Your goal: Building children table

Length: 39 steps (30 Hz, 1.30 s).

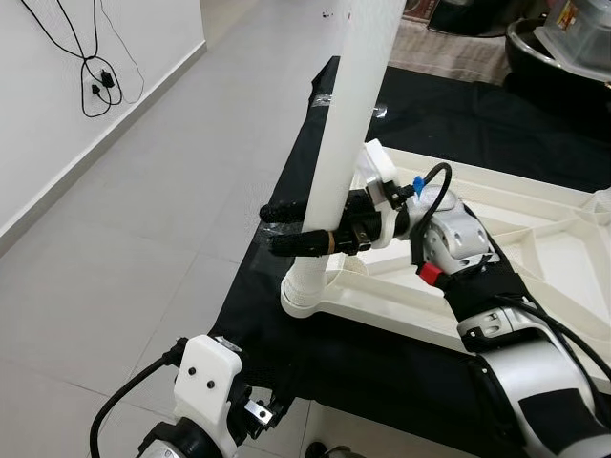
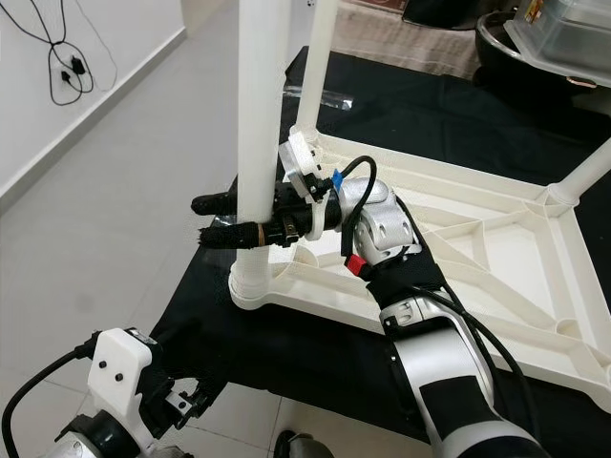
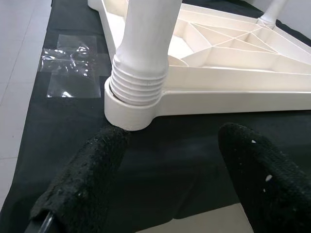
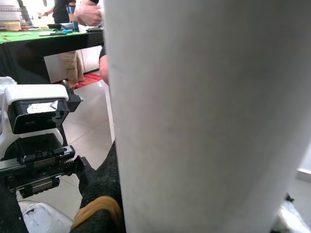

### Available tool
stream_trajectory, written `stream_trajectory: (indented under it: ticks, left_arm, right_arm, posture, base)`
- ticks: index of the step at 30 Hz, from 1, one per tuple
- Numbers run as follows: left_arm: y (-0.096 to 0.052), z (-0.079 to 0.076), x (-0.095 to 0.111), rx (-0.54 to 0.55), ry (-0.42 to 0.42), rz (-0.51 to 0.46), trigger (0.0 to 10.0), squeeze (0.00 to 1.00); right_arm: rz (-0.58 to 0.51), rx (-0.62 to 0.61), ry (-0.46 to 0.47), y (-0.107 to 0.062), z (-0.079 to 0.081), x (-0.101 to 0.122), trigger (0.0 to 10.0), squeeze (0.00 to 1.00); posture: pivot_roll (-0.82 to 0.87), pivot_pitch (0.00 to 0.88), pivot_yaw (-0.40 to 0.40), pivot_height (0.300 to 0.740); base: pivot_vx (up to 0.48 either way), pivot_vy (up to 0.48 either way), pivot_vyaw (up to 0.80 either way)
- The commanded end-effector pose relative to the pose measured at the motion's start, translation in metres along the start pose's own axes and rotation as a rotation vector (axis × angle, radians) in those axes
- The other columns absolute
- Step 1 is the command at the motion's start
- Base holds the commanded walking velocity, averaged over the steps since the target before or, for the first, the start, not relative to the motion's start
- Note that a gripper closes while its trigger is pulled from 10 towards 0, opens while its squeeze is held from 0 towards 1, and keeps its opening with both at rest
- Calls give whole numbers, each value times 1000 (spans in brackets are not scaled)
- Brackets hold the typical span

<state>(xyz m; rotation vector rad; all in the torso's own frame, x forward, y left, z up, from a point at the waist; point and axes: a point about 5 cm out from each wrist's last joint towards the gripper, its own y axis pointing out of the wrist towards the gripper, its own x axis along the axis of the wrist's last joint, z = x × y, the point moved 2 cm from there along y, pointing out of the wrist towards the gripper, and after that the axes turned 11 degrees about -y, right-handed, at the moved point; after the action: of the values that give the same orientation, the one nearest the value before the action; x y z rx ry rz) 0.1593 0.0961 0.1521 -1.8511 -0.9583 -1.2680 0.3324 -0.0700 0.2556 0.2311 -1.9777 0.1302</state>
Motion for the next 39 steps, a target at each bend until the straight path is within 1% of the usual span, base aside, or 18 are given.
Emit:
stream_trajectory:
  ticks: [1,5,13,18,21,23,28,32,39]
  left_arm:
    - [-2,-2,-3,-9,5,15,10000,0]
    - [-1,-2,-3,-10,7,16,10000,0]
    - [-2,-1,-1,6,12,11,10000,0]
    - [-4,0,-1,13,14,11,10000,0]
    - [-5,1,-1,15,16,13,10000,0]
    - [-5,1,-1,15,16,15,10000,0]
    - [-4,1,-2,14,18,18,10000,0]
    - [-5,2,-3,18,17,18,10000,0]
    - [-7,3,-2,19,20,21,10000,0]
  right_arm:
    - [-36,58,-14,5,5,4,10000,0]
    - [-41,74,-7,9,7,1,10000,0]
    - [-17,78,4,16,4,-7,10000,0]
    - [-5,70,-16,16,-4,-4,10000,0]
    - [0,57,-48,13,-13,7,10000,0]
    - [11,60,-52,12,-14,8,10000,0]
    - [33,72,-46,12,-13,6,10000,0]
    - [71,113,-12,13,-2,-8,10000,0]
    - [94,115,5,11,2,-15,10000,0]
  posture:
    - [164,137,-110,740]
    - [167,144,-111,740]
    - [180,159,-121,740]
    - [183,163,-125,740]
    - [181,161,-123,740]
    - [179,162,-123,740]
    - [179,160,-124,740]
    - [183,160,-124,740]
    - [188,166,-120,740]
  base:
    - [0,0,0]
    - [0,0,0]
    - [0,0,0]
    - [0,0,0]
    - [0,0,0]
    - [0,0,0]
    - [0,0,0]
    - [0,0,0]
    - [0,0,0]
